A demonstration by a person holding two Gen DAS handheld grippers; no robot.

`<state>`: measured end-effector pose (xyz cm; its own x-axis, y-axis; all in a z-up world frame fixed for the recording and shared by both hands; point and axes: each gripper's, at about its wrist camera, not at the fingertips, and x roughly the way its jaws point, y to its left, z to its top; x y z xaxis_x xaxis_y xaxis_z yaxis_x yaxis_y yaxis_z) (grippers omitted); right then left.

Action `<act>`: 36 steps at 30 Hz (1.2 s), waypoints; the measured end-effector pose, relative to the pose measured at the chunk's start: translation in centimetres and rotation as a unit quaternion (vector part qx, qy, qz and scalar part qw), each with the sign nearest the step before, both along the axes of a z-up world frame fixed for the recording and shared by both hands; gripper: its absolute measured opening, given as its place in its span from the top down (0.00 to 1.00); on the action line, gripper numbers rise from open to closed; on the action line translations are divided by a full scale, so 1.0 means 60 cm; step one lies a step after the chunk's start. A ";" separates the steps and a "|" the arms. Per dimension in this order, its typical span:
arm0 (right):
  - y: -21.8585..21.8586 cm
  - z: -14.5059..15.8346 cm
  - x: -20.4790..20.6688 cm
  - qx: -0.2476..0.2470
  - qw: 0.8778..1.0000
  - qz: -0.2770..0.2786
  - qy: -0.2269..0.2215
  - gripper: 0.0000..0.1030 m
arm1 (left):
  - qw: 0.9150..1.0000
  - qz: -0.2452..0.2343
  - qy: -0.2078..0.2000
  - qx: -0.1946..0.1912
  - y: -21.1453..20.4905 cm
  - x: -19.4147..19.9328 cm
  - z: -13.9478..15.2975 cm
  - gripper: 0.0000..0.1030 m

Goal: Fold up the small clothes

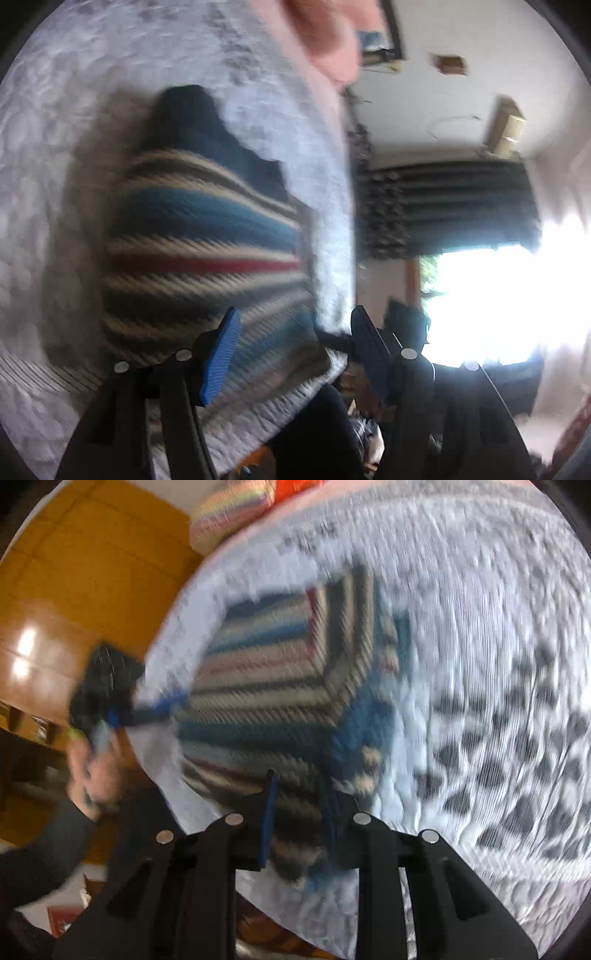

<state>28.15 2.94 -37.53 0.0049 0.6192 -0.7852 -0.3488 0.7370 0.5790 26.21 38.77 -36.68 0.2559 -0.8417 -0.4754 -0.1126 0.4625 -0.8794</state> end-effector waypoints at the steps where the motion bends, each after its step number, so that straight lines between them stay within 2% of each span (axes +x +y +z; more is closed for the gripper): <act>1: 0.002 -0.013 -0.003 -0.014 1.000 0.004 0.000 0.82 | 1.000 -0.005 0.015 0.009 -0.007 0.005 -0.018 0.42; 3: 0.001 -0.019 0.001 -0.012 1.000 0.005 0.006 0.83 | 0.999 -0.006 0.030 0.009 -0.015 0.011 -0.040 0.43; 5: 0.000 0.001 0.012 -0.004 1.000 0.010 0.000 0.80 | 0.999 -0.013 0.025 0.019 -0.019 0.023 -0.026 0.43; 8: -0.012 0.046 0.056 0.036 0.999 -0.017 -0.021 0.78 | 1.000 -0.015 -0.020 0.012 -0.025 0.031 0.023 0.42; 11: -0.014 0.054 0.105 0.036 0.997 -0.049 -0.038 0.78 | 0.999 -0.010 -0.038 0.026 -0.014 0.043 0.052 0.41; 13: 0.004 0.034 0.138 0.041 0.997 -0.057 -0.029 0.78 | 0.999 -0.008 -0.023 0.046 -0.013 0.057 0.038 0.41; 15: 0.018 0.010 0.149 0.024 0.998 -0.050 -0.019 0.79 | 0.997 -0.022 -0.005 0.080 -0.028 0.070 0.005 0.42; 16: 0.029 -0.017 0.153 -0.011 0.999 -0.036 -0.014 0.89 | 0.996 -0.022 -0.003 0.083 -0.034 0.073 -0.007 0.42; 17: 0.035 -0.029 0.155 -0.029 0.999 -0.033 -0.017 0.94 | 0.997 -0.019 -0.002 0.078 -0.034 0.075 -0.015 0.42; 18: 0.034 -0.036 0.155 -0.029 0.999 -0.036 -0.014 0.94 | 0.998 -0.015 0.002 0.069 -0.027 0.072 -0.018 0.42; 20: 0.021 -0.018 0.145 -0.024 0.999 -0.045 -0.013 0.94 | 0.998 -0.012 -0.003 0.068 -0.022 0.065 -0.003 0.42; 22: 0.010 0.019 0.117 -0.027 0.998 -0.041 -0.035 0.87 | 0.998 -0.013 -0.042 0.054 -0.013 0.042 0.040 0.41; 25: 0.010 0.057 0.067 -0.022 0.998 -0.016 -0.053 0.87 | 0.996 -0.009 -0.066 0.058 -0.001 0.002 0.067 0.41; 27: 0.027 0.052 0.036 -0.038 0.998 0.006 -0.052 0.87 | 0.996 -0.012 -0.056 0.065 -0.002 -0.014 0.053 0.41; 28: 0.034 0.034 0.025 -0.062 0.997 0.013 -0.047 0.88 | 0.996 -0.014 -0.045 0.079 -0.004 -0.021 0.041 0.41; 29: 0.038 0.019 0.020 -0.084 0.995 0.012 -0.045 0.91 | 0.995 -0.017 -0.026 0.097 -0.007 -0.027 0.022 0.41; 31: 0.030 0.005 0.015 -0.088 0.995 -0.003 -0.044 0.91 | 0.995 -0.019 -0.014 0.097 -0.012 -0.032 0.001 0.42; 33: 0.029 0.026 0.005 -0.091 0.995 -0.011 -0.050 0.91 | 0.995 -0.011 -0.011 0.100 -0.013 -0.030 -0.004 0.41; 34: 0.025 0.042 -0.007 -0.090 0.994 -0.010 -0.058 0.86 | 0.995 -0.006 -0.007 0.099 -0.013 -0.028 -0.003 0.41; 36: 0.025 0.066 -0.025 -0.087 0.994 -0.007 -0.069 0.85 | 0.995 -0.008 -0.014 0.096 -0.018 -0.033 0.011 0.41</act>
